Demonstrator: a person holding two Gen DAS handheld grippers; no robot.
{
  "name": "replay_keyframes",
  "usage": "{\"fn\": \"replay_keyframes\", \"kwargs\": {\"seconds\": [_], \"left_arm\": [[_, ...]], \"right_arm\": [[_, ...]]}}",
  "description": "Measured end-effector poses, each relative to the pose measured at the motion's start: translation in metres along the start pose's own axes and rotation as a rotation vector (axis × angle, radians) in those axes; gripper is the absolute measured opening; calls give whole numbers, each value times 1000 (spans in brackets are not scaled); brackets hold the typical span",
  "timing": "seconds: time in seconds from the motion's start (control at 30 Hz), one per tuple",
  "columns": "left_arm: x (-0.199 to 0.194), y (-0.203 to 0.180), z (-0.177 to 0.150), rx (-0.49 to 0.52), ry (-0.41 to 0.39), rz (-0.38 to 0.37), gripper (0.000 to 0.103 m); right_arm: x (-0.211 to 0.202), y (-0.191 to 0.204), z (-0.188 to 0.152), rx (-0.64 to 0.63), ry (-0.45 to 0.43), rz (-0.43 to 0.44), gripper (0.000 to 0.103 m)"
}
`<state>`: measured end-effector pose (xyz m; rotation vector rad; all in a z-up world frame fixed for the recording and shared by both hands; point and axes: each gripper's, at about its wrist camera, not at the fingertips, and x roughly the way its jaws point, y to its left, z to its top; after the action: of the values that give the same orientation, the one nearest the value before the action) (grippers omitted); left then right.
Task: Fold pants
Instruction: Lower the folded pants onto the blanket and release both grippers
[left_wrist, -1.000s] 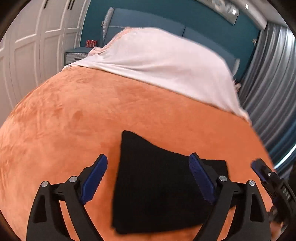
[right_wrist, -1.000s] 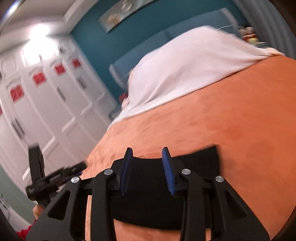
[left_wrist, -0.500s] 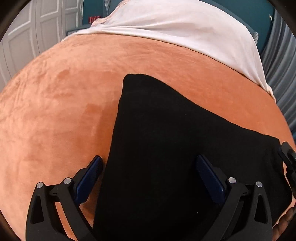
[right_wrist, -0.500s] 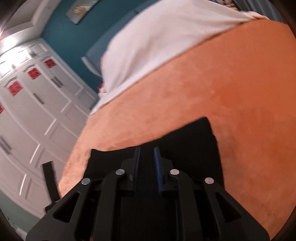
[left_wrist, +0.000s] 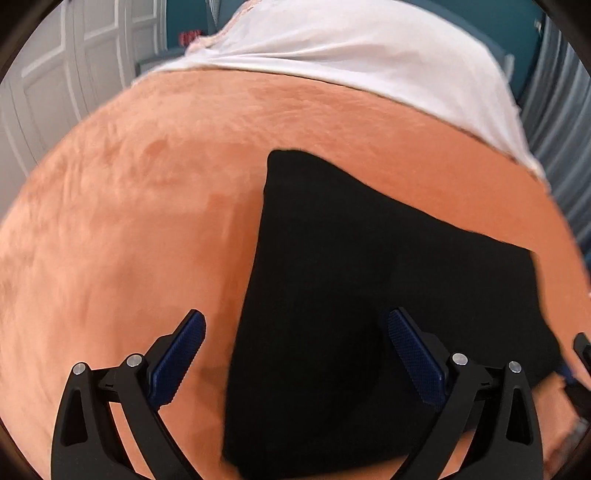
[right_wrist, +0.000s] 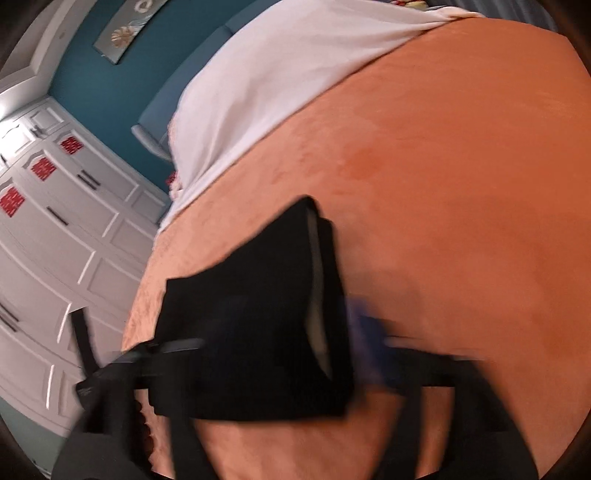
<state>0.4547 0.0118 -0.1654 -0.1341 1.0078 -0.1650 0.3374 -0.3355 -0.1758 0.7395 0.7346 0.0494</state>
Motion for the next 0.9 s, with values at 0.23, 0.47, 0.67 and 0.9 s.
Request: {"fn": "replay_keyframes", "kwargs": {"seconds": [0.23,0.47,0.67,0.9], "left_arm": [[11,40,-33,-132,98,-59,96],[-17,14,-19,-70,147,-181,22],[-5,9,-41,-25,162,-46,62],[-74,-19,-23,20,-4,-58,59]], "right_arm": [[24,-14,-28,30,155,-23,92],[11,8,-19,23,165,55,28],[22,-28,-37,39,232,29,53],[-56,31,-18,-144,12,-46,23]]}}
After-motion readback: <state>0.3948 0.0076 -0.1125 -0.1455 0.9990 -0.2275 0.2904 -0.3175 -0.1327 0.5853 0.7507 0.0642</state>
